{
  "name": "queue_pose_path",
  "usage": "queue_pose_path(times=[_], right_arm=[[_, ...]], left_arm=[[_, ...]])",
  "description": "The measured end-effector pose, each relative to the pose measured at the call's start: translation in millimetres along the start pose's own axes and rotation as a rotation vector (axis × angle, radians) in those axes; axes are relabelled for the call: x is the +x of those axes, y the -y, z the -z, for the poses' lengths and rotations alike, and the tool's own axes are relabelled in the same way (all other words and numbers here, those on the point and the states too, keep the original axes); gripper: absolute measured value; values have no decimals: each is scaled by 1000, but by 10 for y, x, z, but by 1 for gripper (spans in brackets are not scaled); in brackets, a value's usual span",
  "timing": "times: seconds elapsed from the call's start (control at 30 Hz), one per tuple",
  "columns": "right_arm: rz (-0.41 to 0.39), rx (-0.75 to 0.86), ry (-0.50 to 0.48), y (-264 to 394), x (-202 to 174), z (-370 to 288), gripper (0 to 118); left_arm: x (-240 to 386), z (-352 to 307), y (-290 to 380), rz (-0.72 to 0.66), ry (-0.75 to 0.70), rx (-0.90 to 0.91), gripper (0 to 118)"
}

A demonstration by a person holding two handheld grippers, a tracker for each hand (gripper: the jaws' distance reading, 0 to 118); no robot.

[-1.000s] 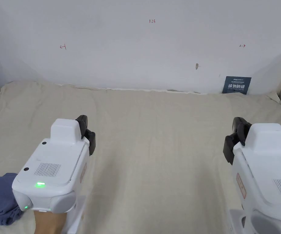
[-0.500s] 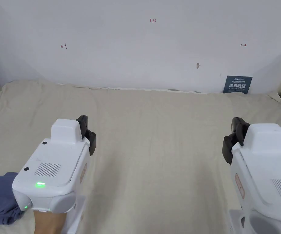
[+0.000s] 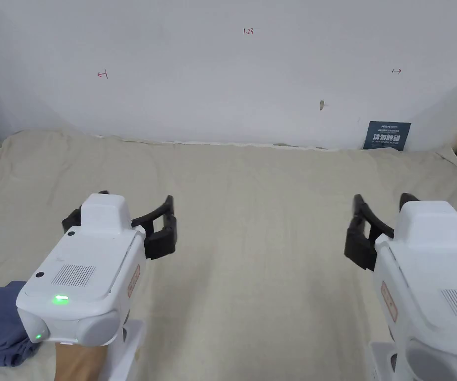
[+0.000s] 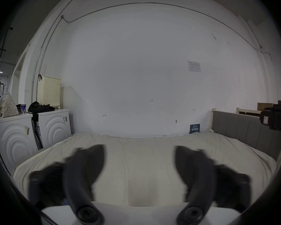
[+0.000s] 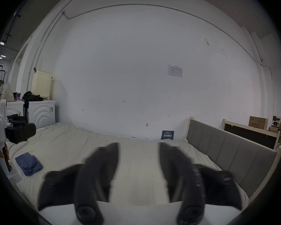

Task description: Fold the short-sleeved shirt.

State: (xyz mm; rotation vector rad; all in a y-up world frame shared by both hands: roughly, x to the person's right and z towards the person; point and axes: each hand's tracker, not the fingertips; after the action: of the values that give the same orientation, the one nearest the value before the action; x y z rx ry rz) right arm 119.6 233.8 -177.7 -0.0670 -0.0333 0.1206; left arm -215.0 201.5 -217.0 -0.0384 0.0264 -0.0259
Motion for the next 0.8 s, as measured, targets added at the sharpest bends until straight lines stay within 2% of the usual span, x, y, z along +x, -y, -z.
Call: queue_pose_path(times=[0.03,0.07,0.1,0.13,0.27,0.8], right_arm=[[4,-6,-5,-2,6,11,81],[8,-10,-9,-3,10,20,101],[10,-11,-3,0,7,24,112],[7,-11,5,1,-2,29,118],[-16,-8,27,20,-30,37,118],[-4,-8,22,27,-34,32,118]], left_arm=[[4,1,1,0,-1,1,114],[15,8,14,2,-4,9,118],[22,-15,23,9,-7,25,118],[31,-25,22,16,-7,31,118],[66,-9,31,49,-29,27,118],[64,11,41,57,-49,31,118]])
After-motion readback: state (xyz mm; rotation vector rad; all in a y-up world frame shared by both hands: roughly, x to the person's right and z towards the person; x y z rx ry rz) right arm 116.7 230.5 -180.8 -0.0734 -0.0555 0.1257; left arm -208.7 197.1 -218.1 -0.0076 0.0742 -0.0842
